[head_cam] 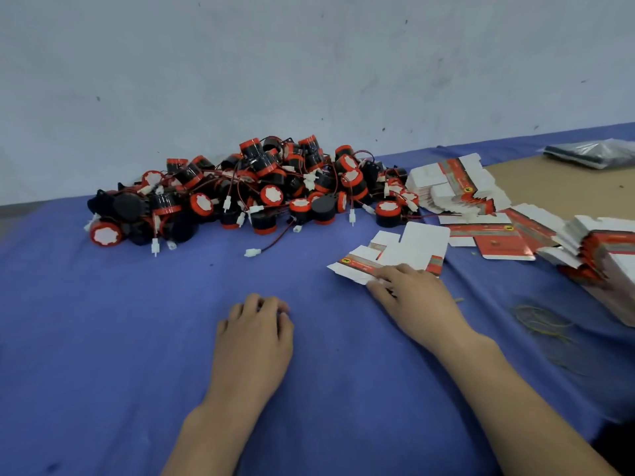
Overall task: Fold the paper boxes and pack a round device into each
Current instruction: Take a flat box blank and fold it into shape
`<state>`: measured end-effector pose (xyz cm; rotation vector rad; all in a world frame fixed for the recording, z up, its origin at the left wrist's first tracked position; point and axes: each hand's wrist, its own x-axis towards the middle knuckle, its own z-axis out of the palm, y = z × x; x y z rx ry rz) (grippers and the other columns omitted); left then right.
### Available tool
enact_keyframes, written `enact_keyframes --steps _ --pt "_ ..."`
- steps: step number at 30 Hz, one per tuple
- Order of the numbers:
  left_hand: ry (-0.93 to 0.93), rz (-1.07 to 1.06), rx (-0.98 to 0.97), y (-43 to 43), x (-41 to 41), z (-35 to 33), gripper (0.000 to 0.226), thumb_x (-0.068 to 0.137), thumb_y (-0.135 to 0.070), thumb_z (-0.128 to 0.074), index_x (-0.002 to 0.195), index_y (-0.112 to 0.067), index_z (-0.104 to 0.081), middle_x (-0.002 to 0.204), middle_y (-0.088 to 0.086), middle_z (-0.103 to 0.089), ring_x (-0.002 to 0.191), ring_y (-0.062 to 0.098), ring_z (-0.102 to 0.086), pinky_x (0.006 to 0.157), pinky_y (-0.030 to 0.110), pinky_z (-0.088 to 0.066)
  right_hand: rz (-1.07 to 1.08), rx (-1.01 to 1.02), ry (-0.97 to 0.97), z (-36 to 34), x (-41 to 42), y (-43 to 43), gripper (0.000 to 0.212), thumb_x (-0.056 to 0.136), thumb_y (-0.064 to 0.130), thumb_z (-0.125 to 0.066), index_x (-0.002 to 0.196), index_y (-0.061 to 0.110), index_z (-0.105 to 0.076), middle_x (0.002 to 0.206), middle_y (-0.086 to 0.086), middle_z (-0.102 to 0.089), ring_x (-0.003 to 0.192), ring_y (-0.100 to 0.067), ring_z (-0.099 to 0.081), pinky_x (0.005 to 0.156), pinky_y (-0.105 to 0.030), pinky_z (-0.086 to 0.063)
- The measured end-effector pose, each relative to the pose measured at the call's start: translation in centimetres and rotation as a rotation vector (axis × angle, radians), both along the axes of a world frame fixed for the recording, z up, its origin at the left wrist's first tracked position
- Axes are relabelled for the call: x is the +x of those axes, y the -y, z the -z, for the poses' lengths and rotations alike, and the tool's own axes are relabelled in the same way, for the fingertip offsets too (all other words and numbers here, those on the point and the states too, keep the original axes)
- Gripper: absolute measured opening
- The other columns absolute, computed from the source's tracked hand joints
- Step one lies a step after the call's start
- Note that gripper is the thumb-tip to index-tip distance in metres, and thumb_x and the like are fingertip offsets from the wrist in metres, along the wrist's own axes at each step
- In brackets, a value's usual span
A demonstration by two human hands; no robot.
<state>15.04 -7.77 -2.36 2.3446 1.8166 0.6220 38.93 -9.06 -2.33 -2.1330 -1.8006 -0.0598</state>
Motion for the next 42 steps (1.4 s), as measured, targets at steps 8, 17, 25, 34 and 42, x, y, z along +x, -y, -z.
enact_keyframes --steps 8,17,25,34,42 --pt "0.421 0.132 0.148 1.0 -1.1 -0.9 0.047 0.094 -0.04 -0.054 0.14 -0.035 -0.044 0.135 -0.026 -0.046 0.128 0.005 -0.04 0.105 0.027 -0.037 -0.474 0.126 -0.548 -2.1 -4.2 1.6 0.028 0.098 0.049 -0.047 0.106 0.04 -0.072 0.107 0.016 -0.067 0.105 -0.003 -0.06 0.089 -0.017 -0.045" --pt "0.959 0.304 -0.011 3.6 -2.0 -3.3 0.017 0.093 -0.039 -0.067 0.107 -0.047 -0.072 0.1 -0.015 -0.074 0.087 0.013 -0.068 0.072 0.019 -0.054 -0.307 0.282 -1.314 -2.9 -7.5 1.7 0.069 0.072 0.063 -0.068 0.135 0.041 -0.049 0.124 0.017 -0.064 0.115 0.004 -0.059 0.101 -0.026 -0.048" --pt "1.055 0.439 -0.115 5.1 -0.7 -4.3 0.032 0.095 -0.032 -0.053 0.125 -0.031 -0.063 0.117 -0.009 -0.071 0.112 0.01 -0.065 0.092 0.018 -0.05 -0.506 0.127 -1.338 -3.2 -11.3 2.8 0.035 0.092 0.05 -0.056 0.125 0.035 -0.059 0.118 0.003 -0.07 0.118 -0.014 -0.063 0.107 -0.041 -0.046" --pt "1.086 0.382 -0.025 5.5 -0.4 -4.2 0.047 0.086 -0.065 -0.052 0.12 -0.034 -0.06 0.108 -0.005 -0.07 0.105 0.016 -0.066 0.083 0.021 -0.053 -0.654 0.098 -1.269 -3.1 -12.5 3.2 0.034 0.093 0.048 -0.053 0.123 0.064 -0.053 0.117 0.021 -0.069 0.114 0.001 -0.063 0.09 -0.012 -0.048" --pt "1.236 0.251 -0.056 4.7 -1.4 -4.5 0.042 0.071 -0.071 -0.065 0.104 -0.05 -0.049 0.1 -0.016 -0.069 0.091 0.006 -0.07 0.069 0.022 -0.057 -0.651 0.148 -1.233 -2.8 -13.2 3.4 0.06 0.093 0.067 -0.046 0.145 0.038 -0.047 0.132 0.013 -0.064 0.124 -0.008 -0.06 0.099 -0.023 -0.05"
